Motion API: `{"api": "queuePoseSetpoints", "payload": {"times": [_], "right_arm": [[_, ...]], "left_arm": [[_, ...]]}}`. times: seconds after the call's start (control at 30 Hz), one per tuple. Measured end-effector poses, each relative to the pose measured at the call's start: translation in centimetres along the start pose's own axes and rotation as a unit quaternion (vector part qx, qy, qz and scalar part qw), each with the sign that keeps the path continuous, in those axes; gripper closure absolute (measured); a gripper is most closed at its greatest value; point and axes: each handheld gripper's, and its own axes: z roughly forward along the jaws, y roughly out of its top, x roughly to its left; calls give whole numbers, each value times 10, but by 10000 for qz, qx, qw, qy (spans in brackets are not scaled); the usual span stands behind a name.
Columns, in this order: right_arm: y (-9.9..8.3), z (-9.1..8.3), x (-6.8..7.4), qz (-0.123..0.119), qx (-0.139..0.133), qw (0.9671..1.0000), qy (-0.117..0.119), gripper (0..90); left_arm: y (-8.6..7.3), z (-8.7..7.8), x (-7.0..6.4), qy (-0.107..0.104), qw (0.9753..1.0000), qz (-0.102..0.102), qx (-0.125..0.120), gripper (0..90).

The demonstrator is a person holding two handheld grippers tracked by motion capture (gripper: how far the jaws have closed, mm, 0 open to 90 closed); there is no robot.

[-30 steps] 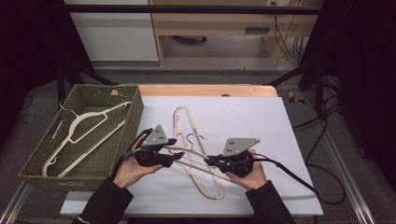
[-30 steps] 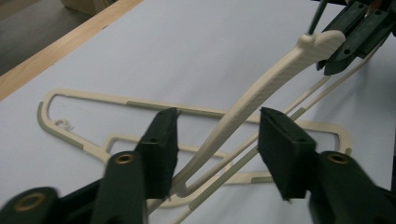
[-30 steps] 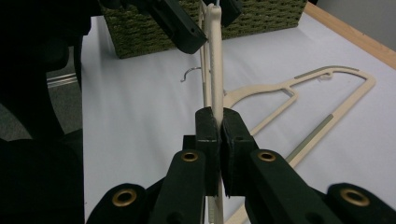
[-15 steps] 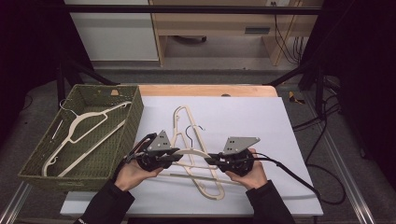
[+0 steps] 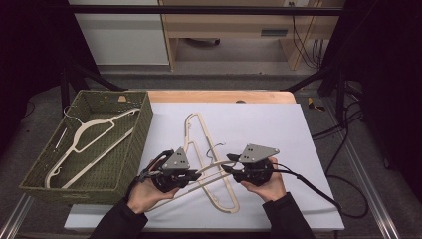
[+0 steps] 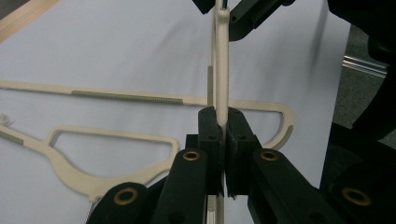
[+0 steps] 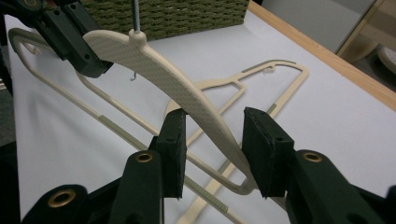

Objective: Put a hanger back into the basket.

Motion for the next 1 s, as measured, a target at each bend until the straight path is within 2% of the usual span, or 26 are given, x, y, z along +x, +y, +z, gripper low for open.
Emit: {"api": "queuePoseSetpoints", "payload": {"times": [0.03, 0.13, 0.3, 0.4, 0.6, 0.77, 1.0], "right_arm": [[0, -1, 0, 61, -52, 10000, 55, 577], [0, -6, -2, 157, -224, 9996, 18, 493], [-2, -29, -10, 448, -696, 9962, -275, 352], [-8, -41, -16, 711, -881, 9926, -447, 279], [-25, -61, -27, 1151, -1085, 9850, -689, 192], [-39, -72, -35, 1491, -1118, 9781, -924, 115], [-48, -80, -42, 1735, -1230, 9707, -1117, 84]], "left_arm": [[0, -1, 0, 7, 10000, -38, -17, 868], [0, -4, 3, 121, 9998, -151, -90, 868], [1, -17, 9, 411, 9976, -453, -318, 868], [5, -31, 14, 567, 9954, -583, -497, 868], [16, -60, 22, 741, 9921, -639, -783, 868], [21, -86, 32, 893, 9890, -667, -974, 868], [18, -121, 58, 1072, 9831, -805, -1249, 868]]}}
